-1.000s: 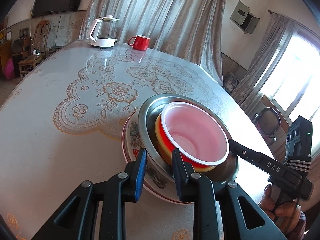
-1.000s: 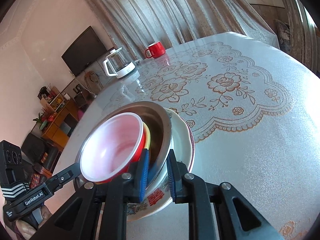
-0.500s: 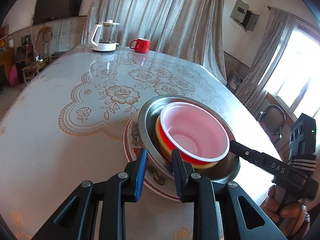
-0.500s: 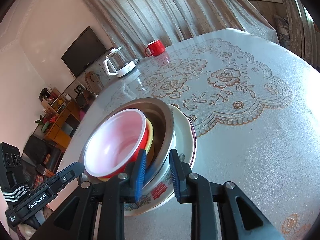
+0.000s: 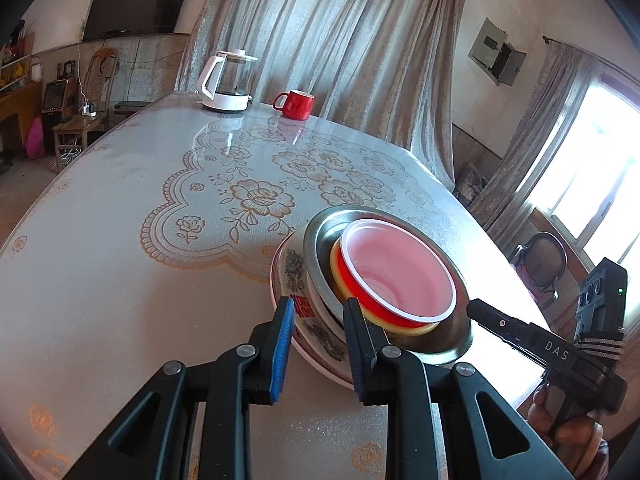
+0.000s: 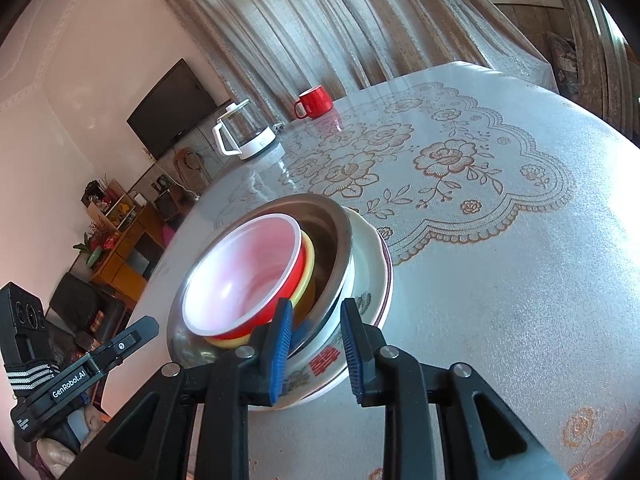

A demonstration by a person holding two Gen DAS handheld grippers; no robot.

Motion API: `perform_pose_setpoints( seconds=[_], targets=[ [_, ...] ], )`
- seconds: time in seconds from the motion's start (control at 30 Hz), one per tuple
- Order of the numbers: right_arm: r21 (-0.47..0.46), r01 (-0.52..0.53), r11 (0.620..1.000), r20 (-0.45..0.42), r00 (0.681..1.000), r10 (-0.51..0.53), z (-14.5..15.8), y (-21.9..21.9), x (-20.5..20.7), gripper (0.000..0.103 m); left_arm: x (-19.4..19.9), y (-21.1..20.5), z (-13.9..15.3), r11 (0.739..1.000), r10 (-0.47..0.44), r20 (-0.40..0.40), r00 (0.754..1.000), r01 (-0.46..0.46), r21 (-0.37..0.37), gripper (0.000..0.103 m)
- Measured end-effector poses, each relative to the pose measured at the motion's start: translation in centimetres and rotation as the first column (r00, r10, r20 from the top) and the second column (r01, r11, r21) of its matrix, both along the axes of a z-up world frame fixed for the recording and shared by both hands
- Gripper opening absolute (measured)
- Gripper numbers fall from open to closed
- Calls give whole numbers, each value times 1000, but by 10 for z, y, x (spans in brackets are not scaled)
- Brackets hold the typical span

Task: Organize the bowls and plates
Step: 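Lower the steel basin onto the plate stack and open both grippers, then withdraw both grippers away from the stacked dishes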

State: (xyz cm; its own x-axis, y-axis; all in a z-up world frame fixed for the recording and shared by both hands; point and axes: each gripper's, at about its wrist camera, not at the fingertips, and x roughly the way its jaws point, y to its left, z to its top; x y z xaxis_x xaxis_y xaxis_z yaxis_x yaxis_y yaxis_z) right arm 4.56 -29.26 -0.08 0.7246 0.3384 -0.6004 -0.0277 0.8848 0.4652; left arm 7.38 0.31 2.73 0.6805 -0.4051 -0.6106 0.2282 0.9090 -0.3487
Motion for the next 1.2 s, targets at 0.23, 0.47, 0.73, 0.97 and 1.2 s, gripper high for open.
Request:
perform_pose_setpoints(
  seconds=[0.23, 0.47, 0.73, 0.97, 1.2],
  targets=[
    [-11, 1, 1000, 28, 1000, 0, 4, -2, -10, 25, -7, 7, -10, 1000, 9, -22, 1000, -9, 1, 25],
    [-10, -41, 999, 35, 999, 42, 0, 10, -12, 22, -14, -4, -23, 999, -26, -44, 999, 27, 20, 25],
    [-29, -34, 999, 38, 999, 35, 1, 10, -13, 22, -13, -16, -18, 998, -57, -23, 998, 58, 18, 27],
    [-80, -39, 996, 53, 998, 43, 3, 16, -14, 22, -19, -22, -18, 997, -58, -8, 998, 58, 49, 29],
    [-78, -41, 996, 54, 998, 46, 3, 18, -17, 23, -24, -21, -19, 992, 11, -9, 1000, -10, 127, 34]
  ],
)
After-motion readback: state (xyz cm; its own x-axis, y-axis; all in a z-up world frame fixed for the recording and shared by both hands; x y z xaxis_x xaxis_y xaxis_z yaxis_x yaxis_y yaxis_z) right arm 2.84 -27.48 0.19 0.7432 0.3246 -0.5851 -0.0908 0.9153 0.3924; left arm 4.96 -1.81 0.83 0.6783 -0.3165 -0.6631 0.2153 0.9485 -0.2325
